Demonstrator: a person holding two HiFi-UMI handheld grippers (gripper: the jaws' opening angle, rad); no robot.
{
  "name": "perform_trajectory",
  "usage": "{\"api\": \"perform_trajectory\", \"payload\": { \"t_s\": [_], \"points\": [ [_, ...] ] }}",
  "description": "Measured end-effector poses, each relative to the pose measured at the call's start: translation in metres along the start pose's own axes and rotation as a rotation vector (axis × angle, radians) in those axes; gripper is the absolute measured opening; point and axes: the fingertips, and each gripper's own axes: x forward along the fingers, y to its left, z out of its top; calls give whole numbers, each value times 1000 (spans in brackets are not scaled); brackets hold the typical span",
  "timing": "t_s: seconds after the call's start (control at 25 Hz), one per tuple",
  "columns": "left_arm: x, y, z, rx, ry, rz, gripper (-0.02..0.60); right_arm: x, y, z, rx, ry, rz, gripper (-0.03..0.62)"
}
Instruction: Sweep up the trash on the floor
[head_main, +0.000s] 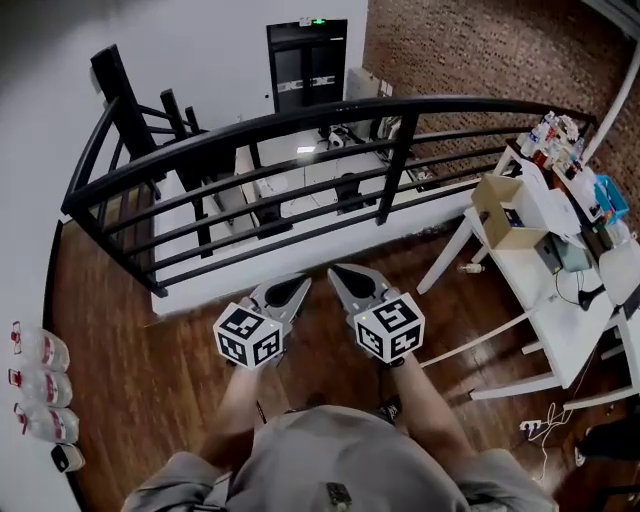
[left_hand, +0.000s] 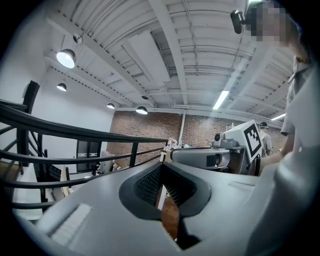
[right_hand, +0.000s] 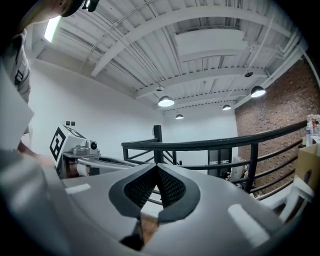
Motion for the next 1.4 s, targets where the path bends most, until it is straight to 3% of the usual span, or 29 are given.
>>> {"api": "perform_trajectory", "payload": {
  "t_s": [0.28, 1.4],
  "points": [
    [-17, 10, 1, -9, -3, 15, 5, 8, 16, 7, -30, 9, 9, 0],
    [-3, 12, 15, 11, -12, 5, 5, 10, -3, 18, -5, -15, 3, 0]
  ]
}}
